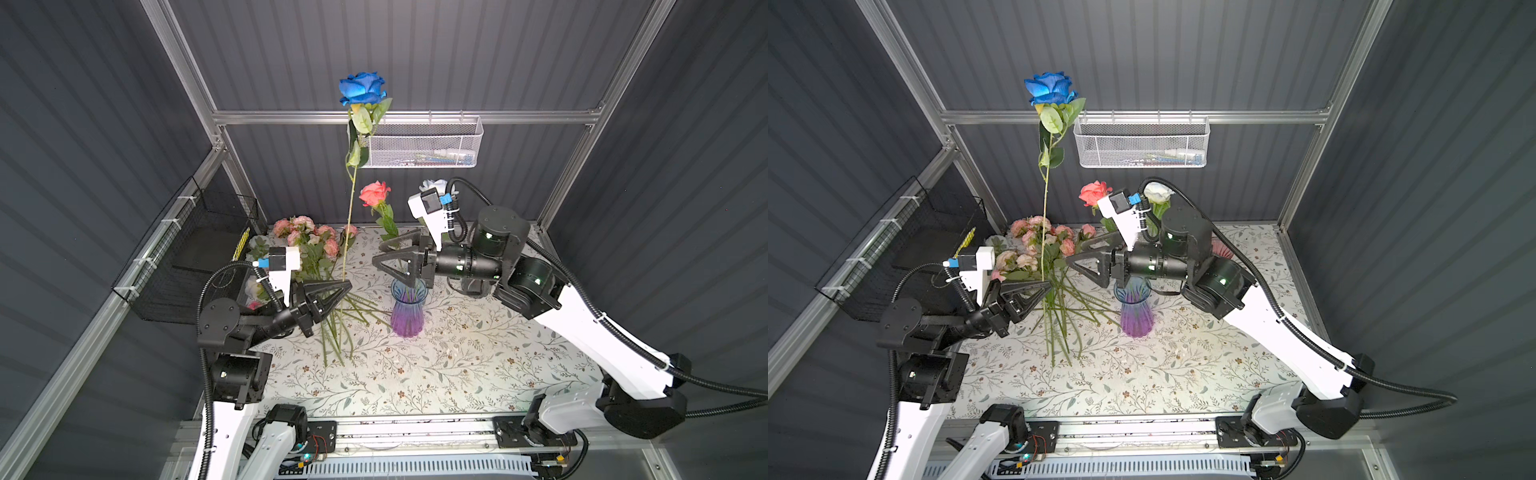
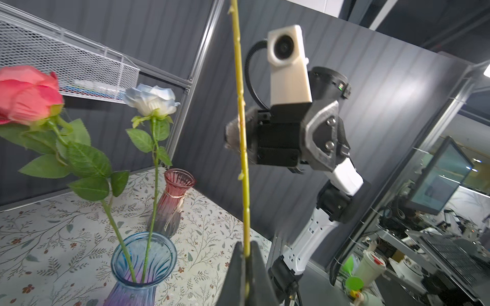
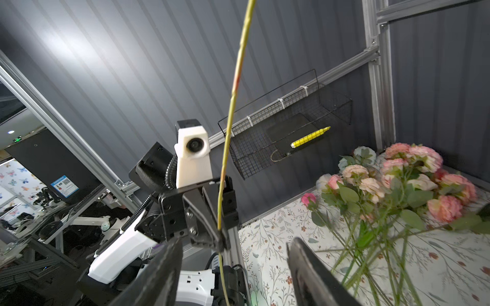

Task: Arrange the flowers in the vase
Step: 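Close the right gripper on the blue rose stem above the left gripper, then carry the blue rose to the vase with the right gripper while the left releases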

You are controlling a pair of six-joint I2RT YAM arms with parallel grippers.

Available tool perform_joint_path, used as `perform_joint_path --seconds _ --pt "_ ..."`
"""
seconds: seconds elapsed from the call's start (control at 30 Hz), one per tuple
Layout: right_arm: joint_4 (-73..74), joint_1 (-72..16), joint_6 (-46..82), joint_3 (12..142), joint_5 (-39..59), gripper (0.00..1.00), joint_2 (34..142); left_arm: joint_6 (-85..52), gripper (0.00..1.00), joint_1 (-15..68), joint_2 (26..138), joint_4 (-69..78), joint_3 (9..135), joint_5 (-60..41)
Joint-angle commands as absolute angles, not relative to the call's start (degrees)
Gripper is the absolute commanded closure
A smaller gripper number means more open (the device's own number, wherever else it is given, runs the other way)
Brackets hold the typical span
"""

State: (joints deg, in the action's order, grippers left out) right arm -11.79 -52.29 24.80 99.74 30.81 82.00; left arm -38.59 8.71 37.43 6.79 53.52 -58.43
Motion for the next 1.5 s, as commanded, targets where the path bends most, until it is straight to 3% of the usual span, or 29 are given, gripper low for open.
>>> perform_joint_path --seconds 0.0,0.33,0.5,0.57,0.63,0.7,0.8,0.97,1.03,1.23,1.33,1.47 --pt "-9.0 -52.5 26.3 104.9 36.1 0.32 83.3 -38.5 1.00 9.1 37.0 9.1 52.4 -64.2" --pt "-11.7 -52.6 26.7 117.0 38.4 0.35 91.6 -38.3 1.00 9.3 36.6 10.6 51.0 -68.1" --pt "-12.2 -52.6 26.1 118.2 37.7 0.65 92.3 -37.8 1.00 9.5 36.7 9.9 50.7 -67.9" --pt "-12.8 -52.6 25.6 117.9 36.9 0.69 91.7 -37.8 1.00 9.6 36.8 9.6 50.7 -67.8" --pt "-12.9 -52.6 25.5 116.7 36.8 0.62 90.8 -36.9 1.00 9.6 36.4 8.2 51.1 -66.6" --pt "-11.2 -52.6 25.8 113.2 36.9 0.45 88.6 -36.6 1.00 9.6 36.3 7.7 51.3 -65.8" --pt "-7.4 -52.6 26.8 105.6 37.7 0.36 83.9 -36.7 1.00 9.7 36.4 7.9 51.9 -65.0" --pt "-8.6 -52.6 26.6 99.1 33.5 0.33 79.1 -37.3 1.00 9.8 36.8 9.2 52.2 -65.5" --pt "-12.2 -52.4 25.4 101.8 31.1 0.33 80.9 -37.8 1.00 9.8 36.9 10.2 52.1 -66.2" --pt "-13.7 -51.8 26.3 113.4 36.6 0.34 88.9 -38.1 1.00 9.8 37.2 10.6 51.6 -67.1" --pt "-16.0 -51.7 26.0 119.3 36.6 0.39 92.5 -38.3 1.00 9.9 37.1 10.9 51.4 -67.2" --pt "-16.0 -51.7 26.2 121.5 36.9 0.69 93.7 -37.8 1.00 9.9 37.2 9.8 51.7 -66.6"
